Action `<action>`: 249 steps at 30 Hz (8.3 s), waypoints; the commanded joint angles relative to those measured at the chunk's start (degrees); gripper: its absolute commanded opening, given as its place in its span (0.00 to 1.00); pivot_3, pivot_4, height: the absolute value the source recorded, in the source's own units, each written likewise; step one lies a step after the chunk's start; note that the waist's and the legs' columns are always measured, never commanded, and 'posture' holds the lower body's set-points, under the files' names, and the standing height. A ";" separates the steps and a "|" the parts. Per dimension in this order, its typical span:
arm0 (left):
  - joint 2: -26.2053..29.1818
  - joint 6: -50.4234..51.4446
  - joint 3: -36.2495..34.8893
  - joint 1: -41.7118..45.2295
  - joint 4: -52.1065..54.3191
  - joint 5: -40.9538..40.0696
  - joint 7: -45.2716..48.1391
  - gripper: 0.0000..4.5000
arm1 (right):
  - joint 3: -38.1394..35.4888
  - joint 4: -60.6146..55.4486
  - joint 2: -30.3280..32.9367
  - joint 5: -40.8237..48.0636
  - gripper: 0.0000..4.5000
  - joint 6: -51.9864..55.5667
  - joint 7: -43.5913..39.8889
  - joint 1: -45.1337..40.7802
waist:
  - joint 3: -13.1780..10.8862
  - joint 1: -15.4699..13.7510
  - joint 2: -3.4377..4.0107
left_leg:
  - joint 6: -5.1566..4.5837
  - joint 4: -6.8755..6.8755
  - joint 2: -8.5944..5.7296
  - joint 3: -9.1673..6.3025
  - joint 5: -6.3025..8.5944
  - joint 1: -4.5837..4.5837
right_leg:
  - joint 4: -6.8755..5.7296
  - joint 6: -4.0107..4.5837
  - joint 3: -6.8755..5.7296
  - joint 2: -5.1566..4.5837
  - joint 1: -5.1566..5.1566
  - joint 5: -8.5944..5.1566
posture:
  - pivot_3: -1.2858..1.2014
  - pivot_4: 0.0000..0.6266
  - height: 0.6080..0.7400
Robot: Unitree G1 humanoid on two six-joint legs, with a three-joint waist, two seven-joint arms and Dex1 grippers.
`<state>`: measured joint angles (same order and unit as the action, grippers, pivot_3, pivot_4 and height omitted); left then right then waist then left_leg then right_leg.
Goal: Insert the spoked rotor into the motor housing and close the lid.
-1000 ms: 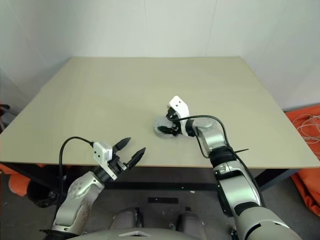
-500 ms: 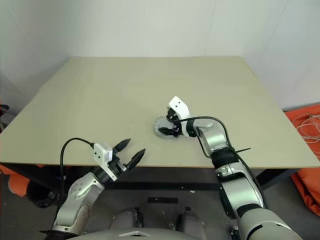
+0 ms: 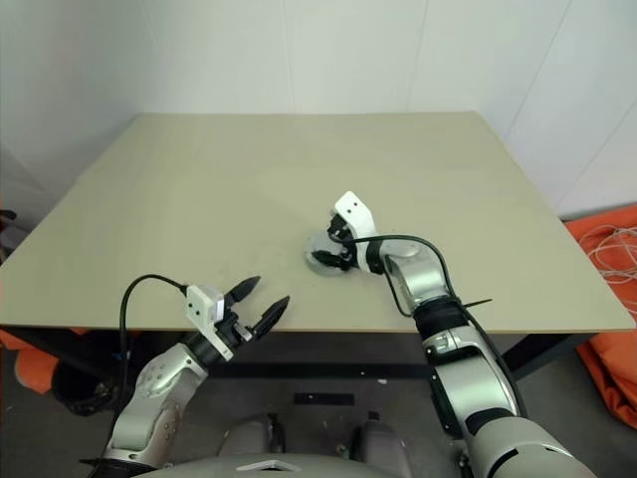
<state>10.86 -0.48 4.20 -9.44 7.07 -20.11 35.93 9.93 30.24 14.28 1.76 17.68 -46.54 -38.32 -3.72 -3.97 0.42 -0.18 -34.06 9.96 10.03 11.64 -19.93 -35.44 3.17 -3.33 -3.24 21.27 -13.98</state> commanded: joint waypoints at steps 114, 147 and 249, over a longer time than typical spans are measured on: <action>-0.55 -0.66 1.50 50.63 -53.31 14.47 16.63 0.00 | 3.40 -15.93 0.28 -0.54 0.99 13.90 3.56 2.33 | -0.03 -0.91 -0.09 | 0.20 1.02 -0.13 0.03 -0.14 -0.03 | 0.70 0.43 -0.01 -0.01 0.14 0.24 | 0.52 0.00 1.00; -1.51 -1.85 1.34 51.82 -54.84 14.82 17.14 0.00 | -14.97 -39.89 8.01 16.45 0.99 57.26 11.46 5.82 | -0.09 -3.15 -0.12 | 0.34 1.08 -0.18 0.03 -0.22 -0.13 | 0.71 0.45 -0.01 -0.04 0.25 0.22 | 0.52 0.00 1.00; -3.56 -3.58 -1.16 53.04 -52.99 13.15 17.33 0.00 | -58.60 -20.43 -13.73 46.97 0.45 74.72 49.75 0.23 | -0.10 -4.82 -0.05 | 0.72 1.39 -0.19 0.07 -0.45 -0.84 | 0.57 0.29 -0.10 -0.05 1.14 0.33 | 0.52 0.00 1.00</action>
<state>7.56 -3.86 3.79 42.93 -48.90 -5.64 53.27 -48.30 10.34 0.20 47.92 92.25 4.17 -37.21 -3.82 -8.79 0.37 0.54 -32.69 9.77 10.10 11.19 -20.80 -34.87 3.47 -3.45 -3.29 22.42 -13.65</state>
